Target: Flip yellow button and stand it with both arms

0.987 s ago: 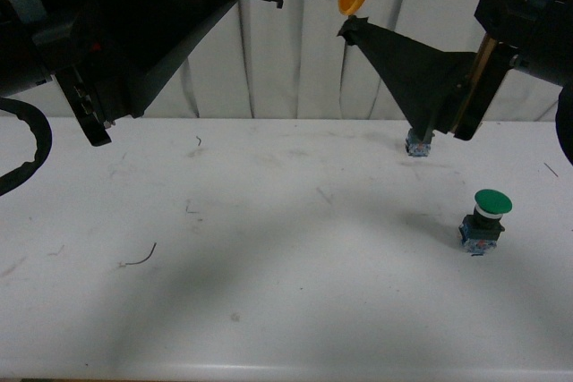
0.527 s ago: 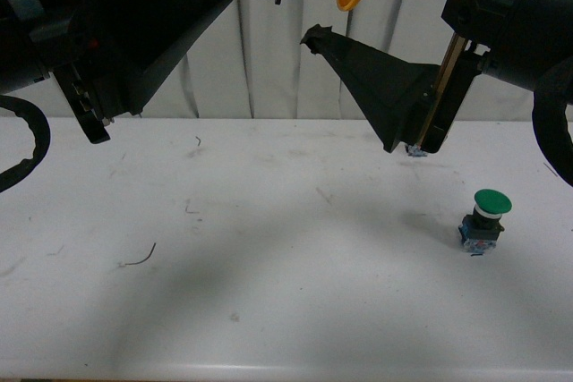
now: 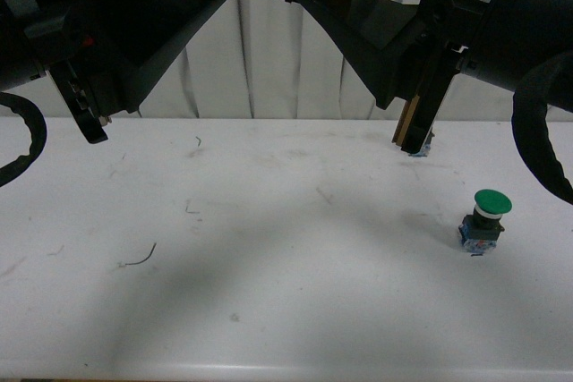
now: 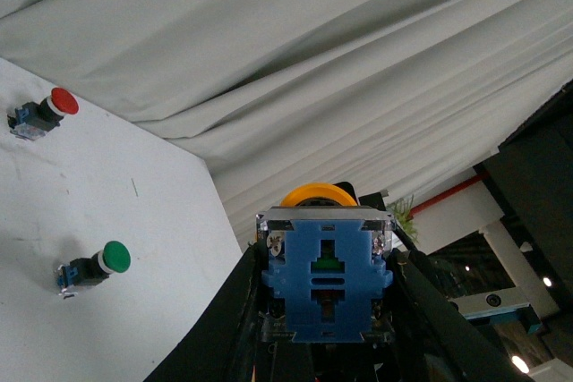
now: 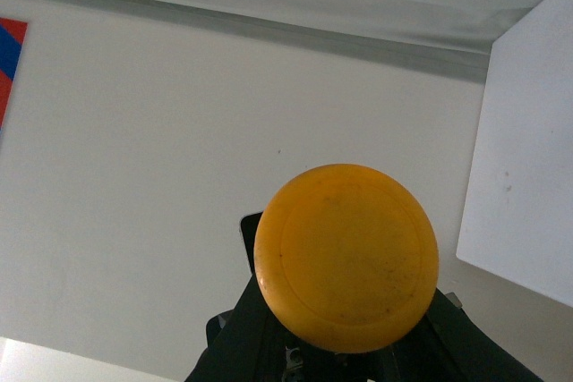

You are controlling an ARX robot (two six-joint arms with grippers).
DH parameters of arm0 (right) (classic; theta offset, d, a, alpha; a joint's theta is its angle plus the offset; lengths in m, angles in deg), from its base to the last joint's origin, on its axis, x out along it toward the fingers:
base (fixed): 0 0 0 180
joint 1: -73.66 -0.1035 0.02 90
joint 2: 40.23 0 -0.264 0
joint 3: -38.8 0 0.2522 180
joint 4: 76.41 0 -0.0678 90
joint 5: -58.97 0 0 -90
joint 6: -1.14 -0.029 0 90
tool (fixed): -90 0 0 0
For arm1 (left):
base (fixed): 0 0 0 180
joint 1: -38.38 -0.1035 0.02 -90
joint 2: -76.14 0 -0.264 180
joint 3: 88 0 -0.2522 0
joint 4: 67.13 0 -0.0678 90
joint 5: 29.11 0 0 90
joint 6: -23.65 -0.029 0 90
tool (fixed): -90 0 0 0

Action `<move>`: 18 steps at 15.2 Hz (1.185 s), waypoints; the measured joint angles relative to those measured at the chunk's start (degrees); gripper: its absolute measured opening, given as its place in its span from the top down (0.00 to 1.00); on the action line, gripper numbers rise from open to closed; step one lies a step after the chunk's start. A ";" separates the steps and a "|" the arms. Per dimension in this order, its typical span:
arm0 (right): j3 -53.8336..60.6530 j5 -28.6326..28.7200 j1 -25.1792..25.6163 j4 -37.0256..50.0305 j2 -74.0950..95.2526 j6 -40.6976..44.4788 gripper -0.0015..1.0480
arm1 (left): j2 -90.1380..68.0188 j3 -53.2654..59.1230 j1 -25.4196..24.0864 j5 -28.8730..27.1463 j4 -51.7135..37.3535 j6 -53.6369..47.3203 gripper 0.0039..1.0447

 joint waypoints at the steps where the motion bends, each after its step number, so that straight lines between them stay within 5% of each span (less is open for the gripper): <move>1: 0.00 0.02 -0.02 0.00 0.00 -0.02 0.74 | 0.00 0.00 0.04 0.02 0.04 -0.02 0.68; 3: 0.00 0.04 -0.02 -0.13 0.00 -0.22 0.75 | 0.00 0.00 0.04 0.00 0.17 0.07 0.67; 8: 0.00 0.11 0.15 -0.17 0.02 -0.28 0.75 | 0.00 0.00 0.02 0.04 0.02 -0.52 0.17; 10: 0.04 -0.04 0.37 -0.17 0.04 -0.26 0.75 | 0.00 0.00 -0.55 0.07 -0.04 -0.52 0.04; 14: 0.61 -0.68 1.09 -0.20 0.04 -0.24 0.75 | -0.15 -1.44 -7.30 2.10 0.46 0.02 0.06; 18: 0.81 -1.36 2.95 -0.20 0.17 -0.24 0.75 | 2.80 -1.51 -22.14 8.22 5.11 -1.16 0.06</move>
